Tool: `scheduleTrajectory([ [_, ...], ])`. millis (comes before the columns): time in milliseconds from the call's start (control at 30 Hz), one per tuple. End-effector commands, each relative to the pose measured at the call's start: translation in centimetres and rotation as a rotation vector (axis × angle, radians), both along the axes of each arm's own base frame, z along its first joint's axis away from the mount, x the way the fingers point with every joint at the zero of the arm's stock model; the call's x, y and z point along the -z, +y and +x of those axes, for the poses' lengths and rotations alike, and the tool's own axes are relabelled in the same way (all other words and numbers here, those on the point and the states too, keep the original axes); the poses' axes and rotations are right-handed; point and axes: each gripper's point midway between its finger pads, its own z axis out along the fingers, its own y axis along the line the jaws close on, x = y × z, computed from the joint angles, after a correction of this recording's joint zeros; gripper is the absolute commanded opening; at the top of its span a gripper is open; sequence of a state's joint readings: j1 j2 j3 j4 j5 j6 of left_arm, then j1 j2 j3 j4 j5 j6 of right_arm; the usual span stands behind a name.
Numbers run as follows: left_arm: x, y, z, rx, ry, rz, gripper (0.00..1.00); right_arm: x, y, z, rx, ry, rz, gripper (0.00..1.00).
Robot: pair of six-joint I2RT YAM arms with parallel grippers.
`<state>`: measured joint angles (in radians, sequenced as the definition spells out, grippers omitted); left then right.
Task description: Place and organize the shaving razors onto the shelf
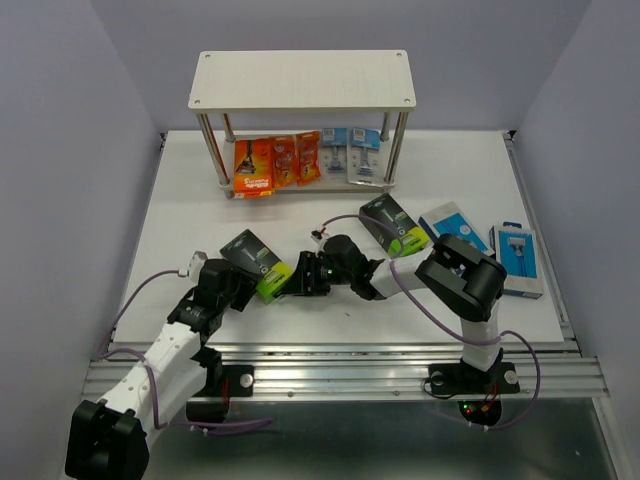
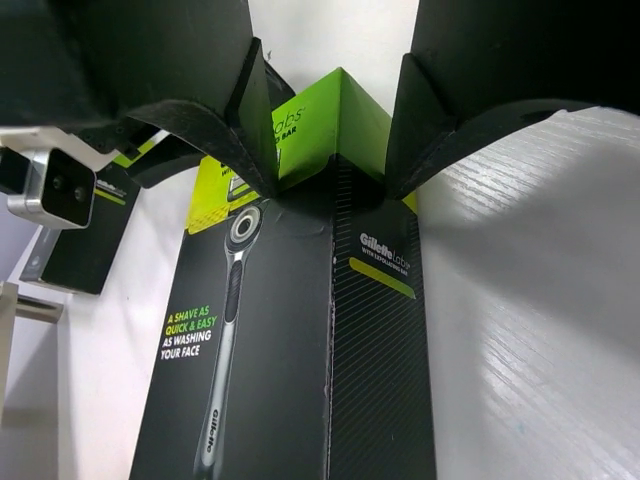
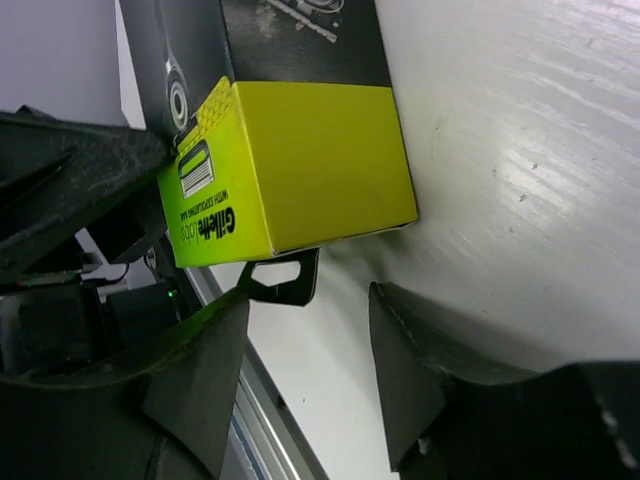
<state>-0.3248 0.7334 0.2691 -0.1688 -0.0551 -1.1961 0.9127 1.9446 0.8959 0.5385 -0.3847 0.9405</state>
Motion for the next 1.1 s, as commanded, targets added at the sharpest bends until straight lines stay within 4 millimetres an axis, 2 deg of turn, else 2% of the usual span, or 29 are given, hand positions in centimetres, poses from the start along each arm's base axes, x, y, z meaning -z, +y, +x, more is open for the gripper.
scheduleTrajectory([
  [0,-0.5,-0.4,-0.1,0.003,-0.026,-0.043,0.55,-0.7,1.4,0.5,0.045,-0.004,0.049,0.55],
  [67,-0.4,-0.4,-0.2,0.005,-0.024,-0.042,0.55,-0.7,1.7,0.8,0.055,-0.006,0.061,0.54],
  [300,-0.3,-0.6,-0.1,0.022,-0.015,-0.032,0.55,-2.0,3.5,2.1,0.052,-0.028,0.105,0.39],
  [433,-0.2,-0.7,0.1,0.031,-0.001,-0.021,0.51,-2.4,3.6,2.5,0.075,-0.043,0.113,0.25],
  [467,-0.2,-0.7,0.1,0.032,0.0,-0.02,0.51,-2.7,3.5,2.5,0.074,-0.051,0.12,0.17],
  [500,-0.2,-0.7,0.1,0.032,0.0,-0.02,0.51,-2.9,3.5,2.5,0.072,-0.059,0.125,0.14],
  [533,-0.2,-0.7,0.2,0.033,-0.004,-0.022,0.5,-3.2,3.5,2.6,0.071,-0.066,0.133,0.1],
  [567,-0.2,-0.7,0.1,0.034,-0.005,-0.025,0.5,-3.6,3.6,2.5,0.059,-0.082,0.148,0.01],
  [667,-0.7,-1.1,0.2,0.048,-0.029,-0.039,0.51,-6.6,3.9,1.9,0.013,-0.138,0.24,0.01],
  [700,-1.2,-1.6,0.1,0.071,-0.038,-0.065,0.52,-8.5,4.0,1.8,0.003,-0.18,0.287,0.01],
  [733,-1.5,-1.7,0.2,0.075,-0.049,-0.067,0.54,-9.5,3.9,1.8,-0.001,-0.203,0.308,0.01],
  [767,-1.8,-1.7,0.2,0.077,-0.058,-0.07,0.59,-10.2,3.8,1.4,-0.015,-0.223,0.326,0.01],
  [867,-4.1,-1.9,0.6,0.092,-0.112,-0.074,0.8,-13.6,3.3,1.1,-0.021,-0.283,0.399,0.01],
  [900,-5.7,-1.8,0.8,0.098,-0.143,-0.068,0.92,-13.9,3.1,1.0,-0.016,-0.283,0.401,0.01],
  [933,-6.6,-1.8,1.0,0.102,-0.164,-0.064,0.98,-15.2,2.9,0.8,-0.014,-0.299,0.422,0.01],
  [967,-7.6,-1.8,1.1,0.105,-0.185,-0.06,0.99,-15.8,2.8,0.8,-0.011,-0.308,0.433,0.01],
  [1000,-9.6,-1.7,1.3,0.103,-0.224,-0.058,0.99,-16.2,2.6,0.7,-0.009,-0.31,0.439,0.01],
  [1067,-11.8,-1.4,1.3,0.112,-0.272,-0.041,0.99,-18.0,2.3,0.5,-0.011,-0.33,0.469,0.01],
])
